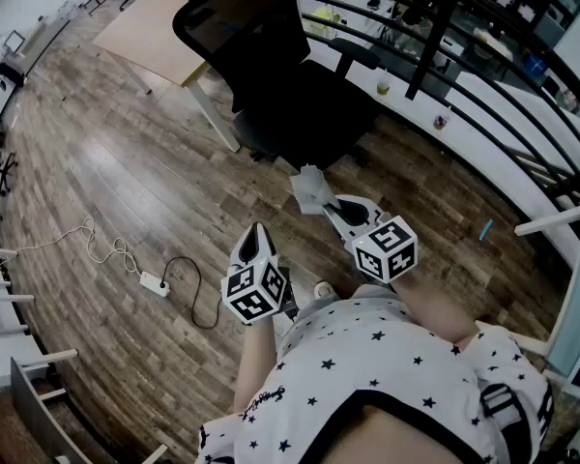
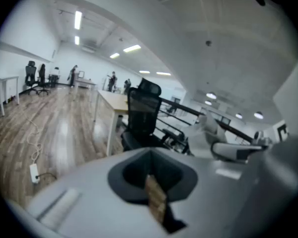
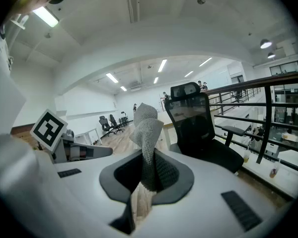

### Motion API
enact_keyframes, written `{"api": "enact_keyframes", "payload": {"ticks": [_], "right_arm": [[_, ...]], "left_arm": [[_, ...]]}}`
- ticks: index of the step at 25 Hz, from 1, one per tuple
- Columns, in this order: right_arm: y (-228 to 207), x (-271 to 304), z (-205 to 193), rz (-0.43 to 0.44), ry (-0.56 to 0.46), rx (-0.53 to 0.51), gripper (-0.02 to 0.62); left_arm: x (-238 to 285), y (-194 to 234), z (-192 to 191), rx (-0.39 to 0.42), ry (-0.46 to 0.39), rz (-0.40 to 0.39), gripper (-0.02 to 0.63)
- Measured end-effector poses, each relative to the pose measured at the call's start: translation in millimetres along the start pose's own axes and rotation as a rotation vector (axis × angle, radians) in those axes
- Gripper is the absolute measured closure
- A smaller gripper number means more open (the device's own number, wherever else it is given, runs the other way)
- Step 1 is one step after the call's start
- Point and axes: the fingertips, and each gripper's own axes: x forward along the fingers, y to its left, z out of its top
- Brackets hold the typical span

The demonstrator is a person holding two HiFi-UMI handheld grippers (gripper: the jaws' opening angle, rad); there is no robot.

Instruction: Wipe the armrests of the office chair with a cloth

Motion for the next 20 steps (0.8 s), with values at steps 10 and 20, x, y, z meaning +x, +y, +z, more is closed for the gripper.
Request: {"api": "enact_keyframes", "payload": {"ticks": [10, 20], "right_arm": [[3.9, -24.1, -6.3, 0.003, -0.012, -0.01, 0.558], [8.6, -14.4, -6.1, -0.023, -0.023, 0.045, 0.558]], "left_arm": [[-20.5, -9.6, -11.1, 0.031, 0.005, 0.008, 0.604], [-17.8, -3.2, -5.0, 0.05, 0.026, -0.036, 0.604]]}}
